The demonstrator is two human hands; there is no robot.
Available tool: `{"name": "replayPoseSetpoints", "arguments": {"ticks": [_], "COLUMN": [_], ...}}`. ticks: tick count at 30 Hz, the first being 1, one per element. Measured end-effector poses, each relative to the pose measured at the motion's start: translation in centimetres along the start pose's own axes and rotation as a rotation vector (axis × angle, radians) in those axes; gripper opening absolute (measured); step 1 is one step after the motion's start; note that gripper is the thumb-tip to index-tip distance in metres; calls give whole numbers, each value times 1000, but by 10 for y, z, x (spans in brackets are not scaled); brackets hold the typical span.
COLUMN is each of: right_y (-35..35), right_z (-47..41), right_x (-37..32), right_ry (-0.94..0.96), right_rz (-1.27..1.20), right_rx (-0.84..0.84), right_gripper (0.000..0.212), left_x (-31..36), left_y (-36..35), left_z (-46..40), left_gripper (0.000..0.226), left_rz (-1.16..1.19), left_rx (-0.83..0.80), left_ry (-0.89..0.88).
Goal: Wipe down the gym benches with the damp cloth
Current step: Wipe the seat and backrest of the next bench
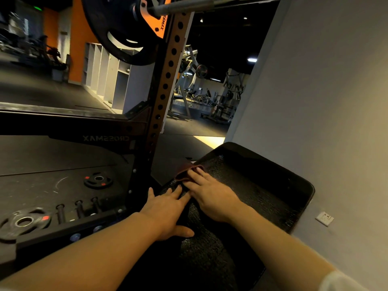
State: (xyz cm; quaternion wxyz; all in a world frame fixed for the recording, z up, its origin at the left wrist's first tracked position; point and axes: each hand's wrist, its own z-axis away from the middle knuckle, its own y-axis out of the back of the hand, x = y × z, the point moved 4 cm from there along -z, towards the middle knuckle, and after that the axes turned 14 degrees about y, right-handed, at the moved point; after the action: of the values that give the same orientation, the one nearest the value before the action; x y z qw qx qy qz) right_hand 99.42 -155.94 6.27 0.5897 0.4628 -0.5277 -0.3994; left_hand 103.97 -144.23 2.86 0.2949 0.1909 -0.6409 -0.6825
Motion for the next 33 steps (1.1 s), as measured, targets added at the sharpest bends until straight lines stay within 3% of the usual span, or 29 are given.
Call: {"name": "replayPoseSetpoints", "arguments": {"ticks": [2, 4, 8, 16, 22, 27, 33], "right_y": [9, 19, 23, 11, 23, 17, 27], "right_z": [-2, -1, -6, -13, -5, -24, 9], "right_x": [19, 50, 81, 49, 82, 71, 88], "right_ry": [-38, -194, -447, -237, -589, -470, -644], "right_rz": [96, 160, 75, 82, 39, 4, 37], "right_rx": [10, 56, 150, 107, 271, 210, 232], "right_gripper": [47, 48, 48, 48, 47, 48, 52], "left_x": [-2, -3, -6, -6, -8, -8, -3], "left_y": [0, -2, -6, -3, -4, -5, 2], "left_z": [0, 1, -2, -3, -5, -4, 0], "left_gripper": [100, 100, 100, 101, 101, 95, 86], "left_rz": [4, 15, 16, -20, -26, -47, -107], "left_rx": [0, -1, 13, 14, 21, 22, -5], "left_ry": [-5, -14, -16, -3, -12, -33, -47]}}
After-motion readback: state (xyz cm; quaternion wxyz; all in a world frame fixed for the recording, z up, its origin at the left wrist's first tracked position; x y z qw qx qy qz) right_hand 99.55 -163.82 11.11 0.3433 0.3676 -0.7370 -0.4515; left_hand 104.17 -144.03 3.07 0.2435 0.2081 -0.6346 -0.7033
